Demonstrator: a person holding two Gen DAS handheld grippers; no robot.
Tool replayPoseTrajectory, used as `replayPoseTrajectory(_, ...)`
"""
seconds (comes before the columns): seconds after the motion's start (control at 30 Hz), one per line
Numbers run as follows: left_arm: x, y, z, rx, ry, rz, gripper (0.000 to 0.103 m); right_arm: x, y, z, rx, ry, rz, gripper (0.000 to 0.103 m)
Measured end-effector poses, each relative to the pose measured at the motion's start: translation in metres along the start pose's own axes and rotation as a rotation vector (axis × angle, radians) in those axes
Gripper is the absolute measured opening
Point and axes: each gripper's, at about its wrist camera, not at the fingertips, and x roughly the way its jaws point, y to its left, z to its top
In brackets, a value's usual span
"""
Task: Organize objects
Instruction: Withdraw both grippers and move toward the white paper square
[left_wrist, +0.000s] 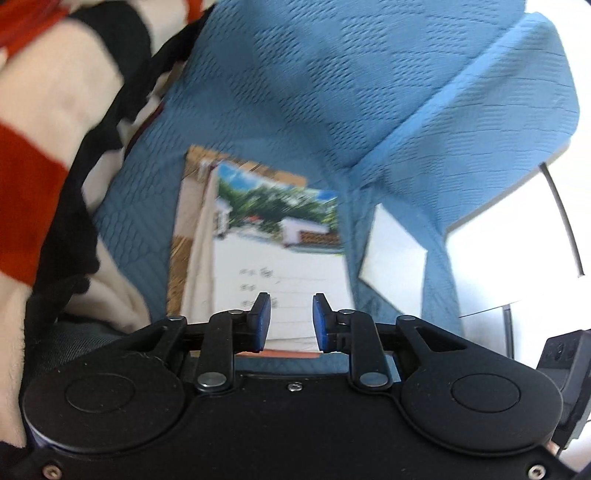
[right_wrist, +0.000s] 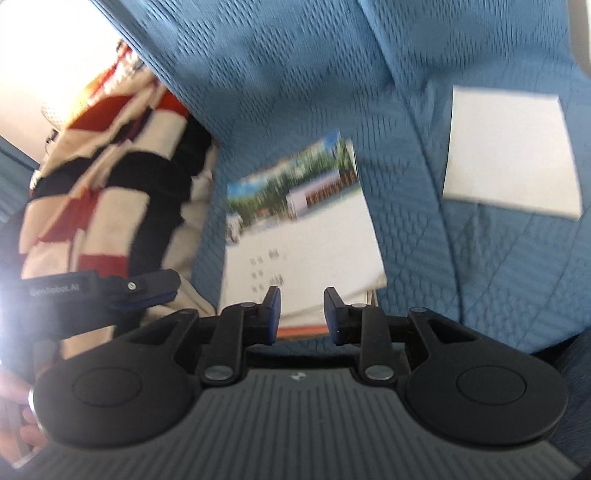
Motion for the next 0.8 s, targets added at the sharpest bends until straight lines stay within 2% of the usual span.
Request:
replayPoseTrajectory(0.17, -0.021, -0.031, 0.001, 0.057, -0.054, -0.003, 0.026, -0.043, 0.012, 0.013, -0.058, -0.106, 0.004, 0.030)
replayPoseTrajectory(0.23, -0.026, -0.042, 0.000, 0.080, -0.072, -0.001, 0.027, -0.056, 0.017, 0.014, -0.106, -0.156, -0.030, 0.030)
replayPoseTrajectory(0.5, -0.050, -0.080, -0.016, 0.165, -0.129, -0.030, 0.034, -0.091, 0.020, 0.006, -0.166, -0.248, -0.071, 0.030)
replayPoseTrajectory(0.6, -0.063, -0.092, -0.025, 0.202, -0.151, -0.045, 0.042, -0.108, 0.016, 0.001, -0.156, -0.273, -0.078, 0.030)
replayPoseTrajectory(0.73, -0.076, -0.107, -0.038, 0.263, -0.189, -0.038, 0.043, -0.130, 0.010, -0.007, -0.129, -0.315, -0.089, 0.030)
replayPoseTrajectory(0.8, -0.080, -0.113, -0.045, 0.287, -0.200, -0.039, 0.048, -0.140, 0.007, -0.012, -0.122, -0.328, -0.089, 0.030)
